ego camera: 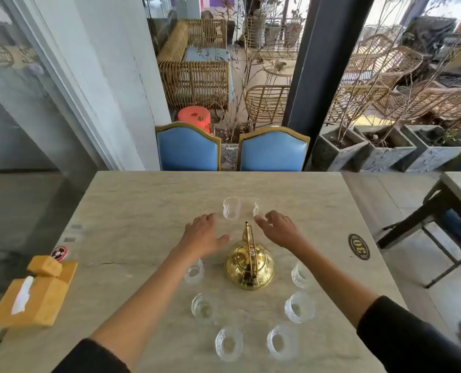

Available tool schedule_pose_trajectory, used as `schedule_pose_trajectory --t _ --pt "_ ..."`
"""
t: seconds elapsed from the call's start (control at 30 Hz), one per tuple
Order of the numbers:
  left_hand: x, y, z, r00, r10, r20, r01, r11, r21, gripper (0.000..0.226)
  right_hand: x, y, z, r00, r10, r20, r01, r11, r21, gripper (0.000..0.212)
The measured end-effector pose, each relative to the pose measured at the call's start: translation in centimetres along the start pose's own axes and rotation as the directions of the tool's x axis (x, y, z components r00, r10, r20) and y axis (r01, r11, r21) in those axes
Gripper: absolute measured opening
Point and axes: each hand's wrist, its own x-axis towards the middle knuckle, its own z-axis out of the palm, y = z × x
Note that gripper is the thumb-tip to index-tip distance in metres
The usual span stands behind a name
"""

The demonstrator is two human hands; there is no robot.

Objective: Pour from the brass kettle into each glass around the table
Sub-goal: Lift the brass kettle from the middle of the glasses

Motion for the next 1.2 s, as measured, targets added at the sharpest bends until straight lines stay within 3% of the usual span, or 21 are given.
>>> schedule_pose_trajectory --t 0.1,0.23,0.47,0.77,1.03,1.1,1.2 --pt "-0.1 -0.5 1.6 0.999 -0.014 0.038 0.014 1.0 -0.009 0.078 0.5 1.1 2.6 0.998 0.056 0.038 -0.057 0.998 0.021 0.041" --pt "-1.1 -1.5 4.9 0.994 -0.02 0.112 0.027 0.998 -0.063 0.077 0.5 1.5 6.2 0.985 0.155 0.075 -0.169 0.956 0.239 0.046" --pt "-3.3 -2.6 8.5 0.99 -0.014 0.139 0.046 0.971 -0.233 0.081 0.8 1.7 9.9 0.938 0.289 0.191 -0.345 0.747 0.569 0.032" --pt "-4.3 -2.6 9.4 0.991 0.015 0.131 0.031 0.94 -0.34 0.075 0.9 0.8 10.9 0.933 0.348 0.093 -0.318 0.672 0.668 0.041" --pt "-3.1 -3.5 7.2 0.99 0.08 0.118 -0.035 0.938 -0.346 0.071 -0.9 -1.0 6.9 0.958 0.285 0.023 -0.217 0.674 0.706 0.046" --pt "-2.6 -3.3 6.4 0.991 0.063 0.114 -0.009 0.904 -0.427 0.078 -1.9 -1.5 5.4 0.965 0.262 0.006 -0.186 0.667 0.721 0.041" --pt "-2.7 -1.9 5.3 0.997 0.041 0.058 0.002 0.803 -0.595 0.113 -4.4 -2.5 2.8 0.98 0.196 -0.037 -0.113 0.701 0.704 0.037"
